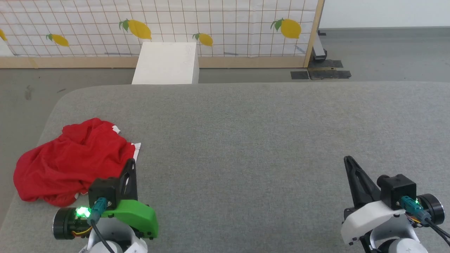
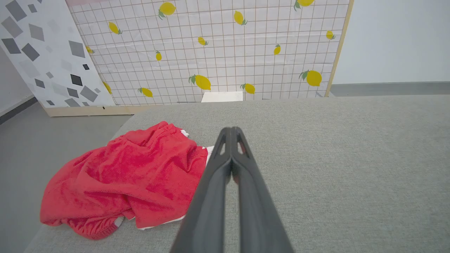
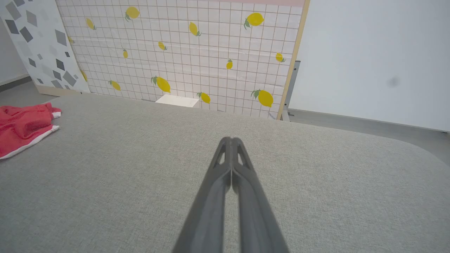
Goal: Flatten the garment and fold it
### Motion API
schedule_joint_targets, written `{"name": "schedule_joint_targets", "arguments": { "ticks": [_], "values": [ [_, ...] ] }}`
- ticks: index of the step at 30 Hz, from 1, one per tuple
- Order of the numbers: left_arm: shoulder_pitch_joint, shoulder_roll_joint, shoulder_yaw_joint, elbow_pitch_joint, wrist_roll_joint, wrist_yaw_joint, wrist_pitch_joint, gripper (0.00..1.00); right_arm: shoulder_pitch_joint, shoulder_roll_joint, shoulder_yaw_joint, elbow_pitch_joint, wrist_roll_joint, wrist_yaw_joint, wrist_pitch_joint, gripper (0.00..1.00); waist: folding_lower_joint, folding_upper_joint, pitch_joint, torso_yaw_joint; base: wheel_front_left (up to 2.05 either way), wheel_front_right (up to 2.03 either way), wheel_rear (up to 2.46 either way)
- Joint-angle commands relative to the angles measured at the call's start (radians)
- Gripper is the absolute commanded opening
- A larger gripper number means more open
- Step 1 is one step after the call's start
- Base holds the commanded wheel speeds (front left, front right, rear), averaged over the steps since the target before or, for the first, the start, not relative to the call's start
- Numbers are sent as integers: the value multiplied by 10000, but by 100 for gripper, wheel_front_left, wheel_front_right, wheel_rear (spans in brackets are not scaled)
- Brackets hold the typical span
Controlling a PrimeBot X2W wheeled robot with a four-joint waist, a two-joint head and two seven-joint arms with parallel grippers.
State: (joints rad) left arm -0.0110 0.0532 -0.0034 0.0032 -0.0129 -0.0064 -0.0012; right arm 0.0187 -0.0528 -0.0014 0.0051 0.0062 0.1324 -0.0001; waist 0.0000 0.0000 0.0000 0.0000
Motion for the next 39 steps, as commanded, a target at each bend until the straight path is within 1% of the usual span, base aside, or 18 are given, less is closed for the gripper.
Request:
{"name": "schedule_joint_targets", "arguments": {
  "ticks": [1, 15, 16, 17, 21, 39],
  "values": [
    [110, -30, 34, -32, 129, 64, 12, 0, -187, 26, 14, -51, -62, -17, 1, 0, 0, 0, 0, 0, 0, 0, 0],
    [110, -30, 34, -32, 129, 64, 12, 0, -187, 26, 14, -51, -62, -17, 1, 0, 0, 0, 0, 0, 0, 0, 0],
    [110, -30, 34, -32, 129, 64, 12, 100, -187, 26, 14, -51, -62, -17, 1, 100, 0, 0, 0, 0, 0, 0, 0],
    [-1, 0, -7, 2, -7, -1, -1, 100, 3, 0, -3, 2, 3, 0, -1, 100, 0, 0, 0, 0, 0, 0, 0],
    [-5, 0, -44, 11, -59, 6, -13, 100, 8, -4, -8, 10, 8, 0, -11, 100, 0, 0, -4, -1, 0, 0, 0],
    [-195, -1, -580, 452, -421, 292, -431, 100, 88, 1, -130, 120, 115, -3, -406, 100, 0, 0, -108, -19, 0, 0, 0]
  ]
}}
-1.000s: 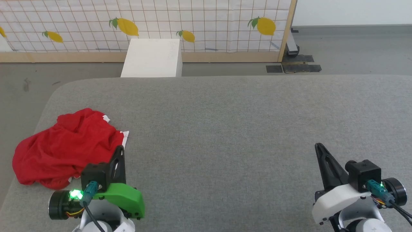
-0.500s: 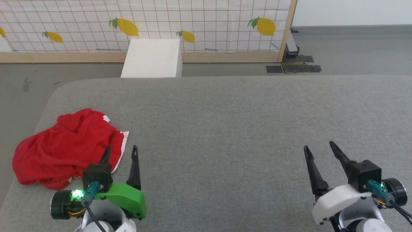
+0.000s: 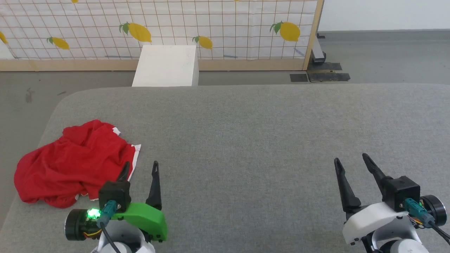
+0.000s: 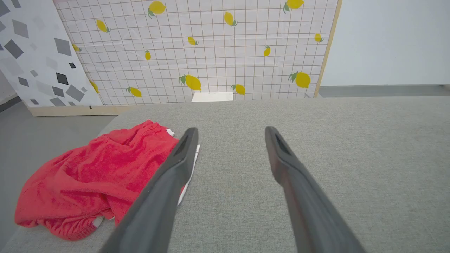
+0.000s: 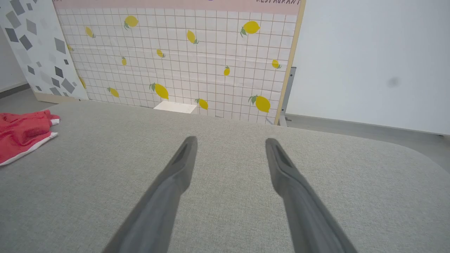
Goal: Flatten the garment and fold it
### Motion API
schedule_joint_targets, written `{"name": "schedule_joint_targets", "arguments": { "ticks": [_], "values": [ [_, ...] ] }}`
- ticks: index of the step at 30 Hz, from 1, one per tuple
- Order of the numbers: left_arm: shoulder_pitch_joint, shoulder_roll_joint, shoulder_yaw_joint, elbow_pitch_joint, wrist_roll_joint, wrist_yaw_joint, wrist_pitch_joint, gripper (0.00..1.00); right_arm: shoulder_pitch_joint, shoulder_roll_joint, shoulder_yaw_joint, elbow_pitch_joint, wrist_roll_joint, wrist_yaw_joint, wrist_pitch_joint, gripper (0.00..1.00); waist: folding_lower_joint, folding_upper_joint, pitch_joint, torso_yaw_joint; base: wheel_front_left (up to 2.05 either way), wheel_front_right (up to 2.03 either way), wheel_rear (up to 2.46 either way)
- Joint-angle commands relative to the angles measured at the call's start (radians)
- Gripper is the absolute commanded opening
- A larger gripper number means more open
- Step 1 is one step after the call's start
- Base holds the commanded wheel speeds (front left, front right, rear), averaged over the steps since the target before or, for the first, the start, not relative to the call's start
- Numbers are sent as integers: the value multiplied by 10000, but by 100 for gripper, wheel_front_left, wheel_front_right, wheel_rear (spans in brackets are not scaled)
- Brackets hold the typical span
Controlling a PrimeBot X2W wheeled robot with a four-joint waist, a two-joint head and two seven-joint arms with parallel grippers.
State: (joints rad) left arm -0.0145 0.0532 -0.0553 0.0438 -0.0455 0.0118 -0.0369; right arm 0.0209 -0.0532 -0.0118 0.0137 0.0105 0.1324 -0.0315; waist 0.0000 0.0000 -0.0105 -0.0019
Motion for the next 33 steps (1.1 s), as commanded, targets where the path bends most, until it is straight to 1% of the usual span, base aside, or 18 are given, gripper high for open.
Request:
{"name": "schedule_joint_targets", "arguments": {
  "ticks": [1, 33],
  "values": [
    [-163, 1, -73, 50, -111, 117, -93, 100, 71, 5, -30, 43, 83, -3, -109, 100, 0, 0, -8, -2, 0, 0, 0],
    [-39, 63, -134, 306, -549, 297, -748, 100, 205, 13, -4, 397, 630, -7, -780, 100, 0, 0, -185, 19, 0, 0, 0]
  ]
}}
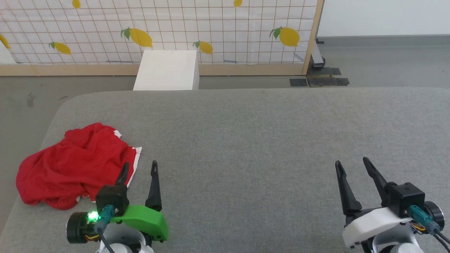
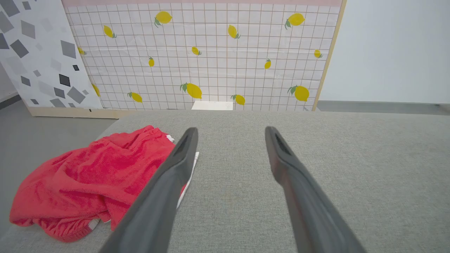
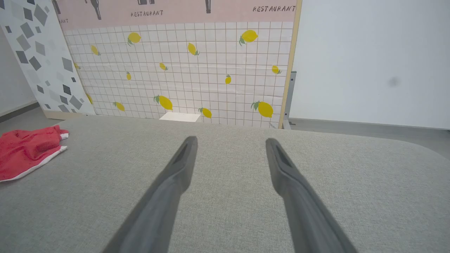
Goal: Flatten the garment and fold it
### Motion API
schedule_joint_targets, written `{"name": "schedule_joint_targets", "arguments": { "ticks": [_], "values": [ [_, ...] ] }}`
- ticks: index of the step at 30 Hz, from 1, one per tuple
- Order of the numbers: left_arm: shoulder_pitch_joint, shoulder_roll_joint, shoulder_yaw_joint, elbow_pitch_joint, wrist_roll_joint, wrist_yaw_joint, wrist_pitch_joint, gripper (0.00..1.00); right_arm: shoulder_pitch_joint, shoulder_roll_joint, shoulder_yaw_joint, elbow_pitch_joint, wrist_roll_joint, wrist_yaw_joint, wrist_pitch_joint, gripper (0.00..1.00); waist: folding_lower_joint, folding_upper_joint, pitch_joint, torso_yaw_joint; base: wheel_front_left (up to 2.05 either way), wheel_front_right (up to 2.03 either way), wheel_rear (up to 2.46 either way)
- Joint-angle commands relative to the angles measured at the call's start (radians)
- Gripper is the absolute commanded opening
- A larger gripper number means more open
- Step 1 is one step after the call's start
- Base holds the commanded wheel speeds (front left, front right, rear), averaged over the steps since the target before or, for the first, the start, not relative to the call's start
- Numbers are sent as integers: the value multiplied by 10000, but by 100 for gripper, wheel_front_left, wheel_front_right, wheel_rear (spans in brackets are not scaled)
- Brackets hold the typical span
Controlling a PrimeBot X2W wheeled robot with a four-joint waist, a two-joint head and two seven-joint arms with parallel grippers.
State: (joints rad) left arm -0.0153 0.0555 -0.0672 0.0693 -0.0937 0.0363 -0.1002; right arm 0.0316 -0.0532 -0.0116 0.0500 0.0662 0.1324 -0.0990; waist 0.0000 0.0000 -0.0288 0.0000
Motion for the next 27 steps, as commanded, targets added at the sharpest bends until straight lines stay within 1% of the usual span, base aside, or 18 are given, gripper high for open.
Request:
{"name": "schedule_joint_targets", "arguments": {
  "ticks": [1, 27],
  "values": [
    [-30, 40, -17, 67, -80, 59, -138, 100, 103, 13, -7, 45, 89, -7, -129, 100, 0, 0, -5, 0, 0, 0, 0],
    [-63, 4, -284, 581, -439, 194, -671, 100, 222, 19, -69, 253, 412, -11, -675, 100, 0, 0, -100, 37, 0, 0, 0]
  ]
}}
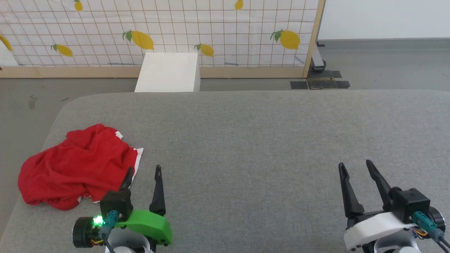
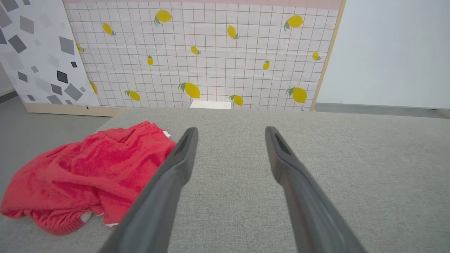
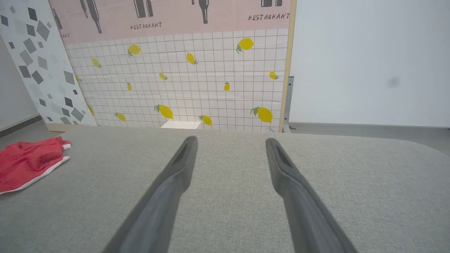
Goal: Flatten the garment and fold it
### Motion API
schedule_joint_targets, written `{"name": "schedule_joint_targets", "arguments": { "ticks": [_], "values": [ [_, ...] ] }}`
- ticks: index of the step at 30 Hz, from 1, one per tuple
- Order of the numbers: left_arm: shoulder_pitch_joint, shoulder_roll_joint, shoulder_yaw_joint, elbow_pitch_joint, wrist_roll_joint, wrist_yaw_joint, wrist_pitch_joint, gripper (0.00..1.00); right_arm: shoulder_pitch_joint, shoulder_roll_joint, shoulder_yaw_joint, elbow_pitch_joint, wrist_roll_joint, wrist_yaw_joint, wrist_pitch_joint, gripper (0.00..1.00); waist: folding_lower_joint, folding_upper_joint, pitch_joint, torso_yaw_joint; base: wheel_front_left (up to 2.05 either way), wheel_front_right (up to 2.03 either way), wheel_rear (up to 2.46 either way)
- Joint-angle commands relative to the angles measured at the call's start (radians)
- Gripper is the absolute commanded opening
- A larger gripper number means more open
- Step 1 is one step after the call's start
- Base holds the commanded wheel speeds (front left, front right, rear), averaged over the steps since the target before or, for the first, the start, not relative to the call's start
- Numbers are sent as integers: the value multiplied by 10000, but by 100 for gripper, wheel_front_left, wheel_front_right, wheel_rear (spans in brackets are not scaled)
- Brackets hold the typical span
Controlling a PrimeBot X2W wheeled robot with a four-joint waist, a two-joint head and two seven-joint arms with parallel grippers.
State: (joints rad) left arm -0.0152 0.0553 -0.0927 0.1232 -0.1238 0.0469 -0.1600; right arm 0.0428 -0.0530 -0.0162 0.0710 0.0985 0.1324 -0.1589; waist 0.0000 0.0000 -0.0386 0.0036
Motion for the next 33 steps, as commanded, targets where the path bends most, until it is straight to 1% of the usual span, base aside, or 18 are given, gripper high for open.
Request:
{"name": "schedule_joint_targets", "arguments": {
  "ticks": [1, 8, 12, 16, 28, 33],
  "values": [
    [-64, 5, -39, 62, -157, 95, -96, 100, 113, 18, -28, 58, 102, -11, -100, 100, 0, 0, -7, 3, 0, 0, 0],
    [-78, -2, -93, 196, -275, 125, -238, 100, 137, 19, -74, 151, 186, -12, -243, 100, 0, 0, -46, 26, 0, 0, 0],
    [-155, -5, -127, 269, -315, 145, -320, 100, 246, 20, -171, 175, 212, -12, -326, 100, 0, 0, -50, 317, 0, 0, 0],
    [-204, 7, -187, 330, -314, 160, -402, 100, 351, 21, -259, 205, 280, -13, -409, 100, 0, 0, -50, 965, 0, 0, 0],
    [67, 218, -18, 358, -495, 319, -652, 100, 260, 24, -42, 406, 463, -15, -661, 100, 0, 0, -74, 3446, 0, 0, 0],
    [194, 299, 32, 359, -566, 425, -752, 100, 245, 25, 57, 528, 532, -15, -762, 100, 0, 0, -141, 4159, 0, 0, 0]
  ]
}}
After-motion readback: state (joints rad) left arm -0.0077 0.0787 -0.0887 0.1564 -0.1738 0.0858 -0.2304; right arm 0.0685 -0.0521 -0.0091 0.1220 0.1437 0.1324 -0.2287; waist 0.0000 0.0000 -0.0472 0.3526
